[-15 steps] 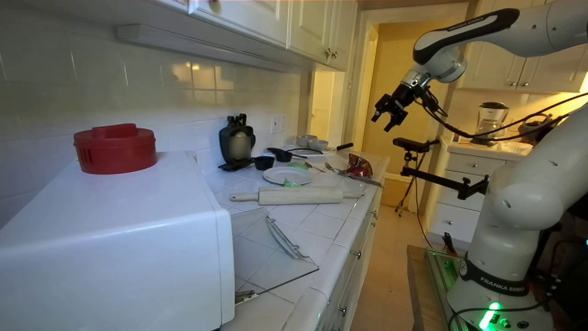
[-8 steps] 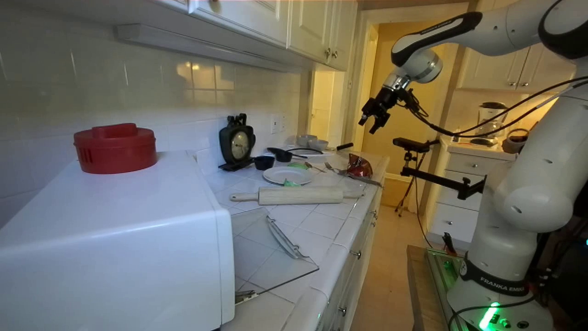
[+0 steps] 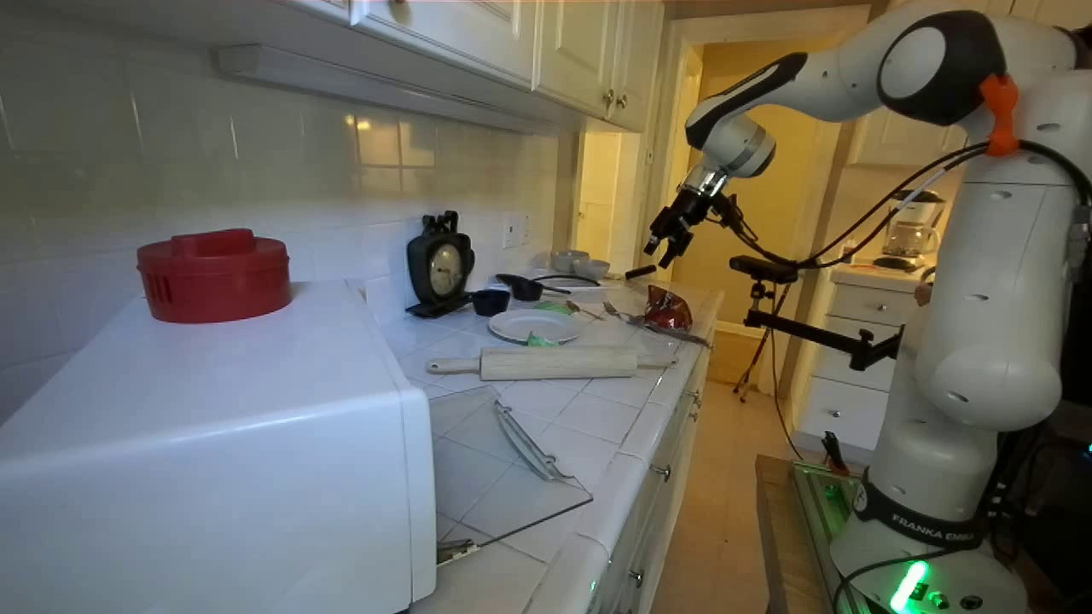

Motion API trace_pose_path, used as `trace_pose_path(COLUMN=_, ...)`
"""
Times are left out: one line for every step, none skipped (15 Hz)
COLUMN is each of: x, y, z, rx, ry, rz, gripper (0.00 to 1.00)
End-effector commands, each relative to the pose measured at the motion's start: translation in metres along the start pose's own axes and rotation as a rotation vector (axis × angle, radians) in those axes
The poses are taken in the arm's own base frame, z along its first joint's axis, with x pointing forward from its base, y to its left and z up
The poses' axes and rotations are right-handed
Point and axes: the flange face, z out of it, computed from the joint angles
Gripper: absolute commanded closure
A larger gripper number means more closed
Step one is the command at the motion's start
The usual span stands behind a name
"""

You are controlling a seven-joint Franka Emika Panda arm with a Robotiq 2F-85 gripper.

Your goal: Put the black pot on the white plate

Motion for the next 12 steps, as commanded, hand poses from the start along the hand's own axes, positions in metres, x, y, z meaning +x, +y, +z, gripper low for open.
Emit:
trace_pose_path(x=0.033, y=0.02, z=0.018, rx=0.075, ry=0.048, rz=0.026, gripper=0.0)
trace_pose_path(x=0.04, y=0.027, z=0.021, rx=0.096, ry=0.064, rz=0.055, gripper=0.0)
trace_pose_path(x=0.045, y=0.035, z=0.028, rx=0.117, ry=0.081, rz=0.09, gripper=0.0)
trace_pose_path(x=0.052, y=0.042, z=0.028, rx=0.123, ry=0.101, rz=0.134, gripper=0.0)
trace_pose_path(x=0.058, y=0.051, z=0.032, rx=0.128, ry=0.124, rz=0.179, gripper=0.0)
trace_pose_path(x=0.065, y=0.057, z=0.032, rx=0.136, ry=0.148, rz=0.223, gripper=0.0)
trace_pose_path(x=0.071, y=0.063, z=0.033, rx=0.146, ry=0.165, rz=0.266, gripper=0.0)
trace_pose_path(x=0.075, y=0.069, z=0.032, rx=0.162, ry=0.184, rz=0.316, gripper=0.0)
trace_pose_path(x=0.081, y=0.073, z=0.031, rx=0.176, ry=0.201, rz=0.353, gripper=0.0)
trace_pose_path(x=0.089, y=0.073, z=0.027, rx=0.19, ry=0.221, rz=0.391, gripper=0.0)
trace_pose_path(x=0.097, y=0.073, z=0.025, rx=0.201, ry=0.236, rz=0.428, gripper=0.0)
trace_pose_path(x=0.104, y=0.072, z=0.023, rx=0.211, ry=0.244, rz=0.45, gripper=0.0)
